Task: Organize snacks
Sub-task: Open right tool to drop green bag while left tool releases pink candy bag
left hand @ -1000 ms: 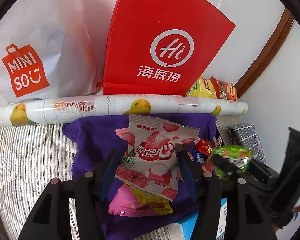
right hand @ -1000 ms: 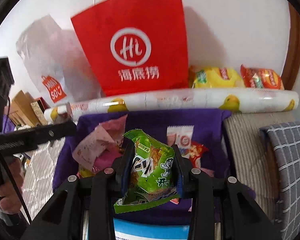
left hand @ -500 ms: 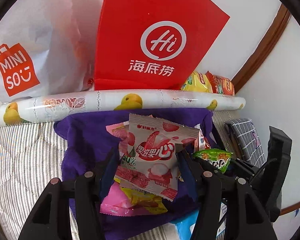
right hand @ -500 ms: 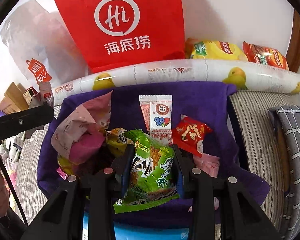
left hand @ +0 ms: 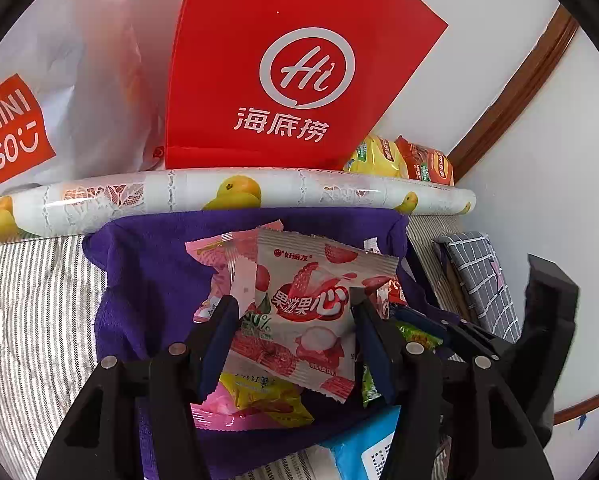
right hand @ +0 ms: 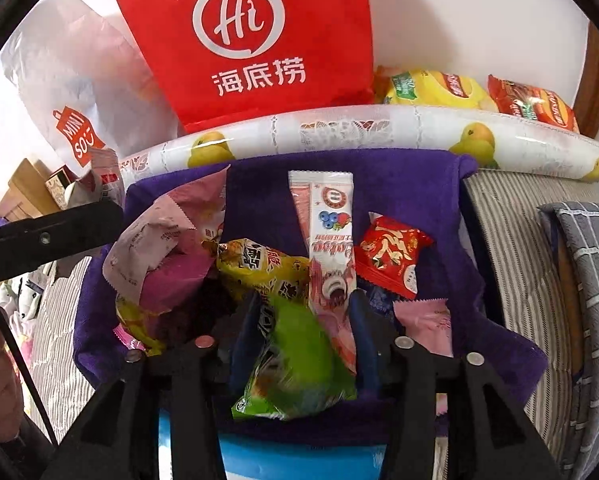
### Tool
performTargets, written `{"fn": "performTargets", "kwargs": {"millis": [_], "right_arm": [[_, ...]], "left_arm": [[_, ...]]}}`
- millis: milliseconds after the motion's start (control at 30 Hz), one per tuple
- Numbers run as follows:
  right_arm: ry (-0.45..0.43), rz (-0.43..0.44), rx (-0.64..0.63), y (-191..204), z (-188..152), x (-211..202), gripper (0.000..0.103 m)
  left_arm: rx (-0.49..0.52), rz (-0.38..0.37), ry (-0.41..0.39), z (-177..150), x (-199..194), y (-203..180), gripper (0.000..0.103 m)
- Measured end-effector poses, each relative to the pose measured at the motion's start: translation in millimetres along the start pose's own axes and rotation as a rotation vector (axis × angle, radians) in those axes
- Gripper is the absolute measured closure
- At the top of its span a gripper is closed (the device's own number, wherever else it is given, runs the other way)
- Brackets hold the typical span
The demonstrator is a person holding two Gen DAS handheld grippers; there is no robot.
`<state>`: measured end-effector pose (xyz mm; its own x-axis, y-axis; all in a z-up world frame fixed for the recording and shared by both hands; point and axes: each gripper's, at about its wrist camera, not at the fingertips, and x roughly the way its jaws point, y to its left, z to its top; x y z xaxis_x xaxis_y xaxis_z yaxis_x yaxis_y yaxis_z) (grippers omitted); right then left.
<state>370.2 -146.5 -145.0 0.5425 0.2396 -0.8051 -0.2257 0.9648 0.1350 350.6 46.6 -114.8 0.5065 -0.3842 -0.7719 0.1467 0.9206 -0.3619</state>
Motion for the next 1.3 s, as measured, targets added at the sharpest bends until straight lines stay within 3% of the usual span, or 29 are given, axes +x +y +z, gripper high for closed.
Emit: {"fn": "performTargets", "kwargs": {"millis": [167,467,1000,1167,1300], "right_arm": [[-0.030,-0.017,-0.025,5.6,-1.6,-15.3,0.051],[-0.065,-0.038,0.017,-3.8,-8.5,-34.8,0.050],[-0.063,-0.078,0.074,-18.8,-22.8,-48.7,0.050],[-0.061,-0.086,0.101,-25.7,-25.2,-53.4,0.050],[-0.064,-0.094,0.120,-30.6,-27.0,-58.9,0.050]], "left_arm": [[-0.005,-0.005,0.005,0.5,-0.1,0.9,0.046],[0.032,-0.006,0.039,-3.3,10.9,-8.3,0.046],[0.050,-0.003,0.029,-7.9,17.9,-18.2,0.045],[0.068,-0.007,0.025,-8.2,17.1,-23.1,0.039],[0.054,-0.051,0.012,-7.2,10.6,-25.5,0.026]]}}
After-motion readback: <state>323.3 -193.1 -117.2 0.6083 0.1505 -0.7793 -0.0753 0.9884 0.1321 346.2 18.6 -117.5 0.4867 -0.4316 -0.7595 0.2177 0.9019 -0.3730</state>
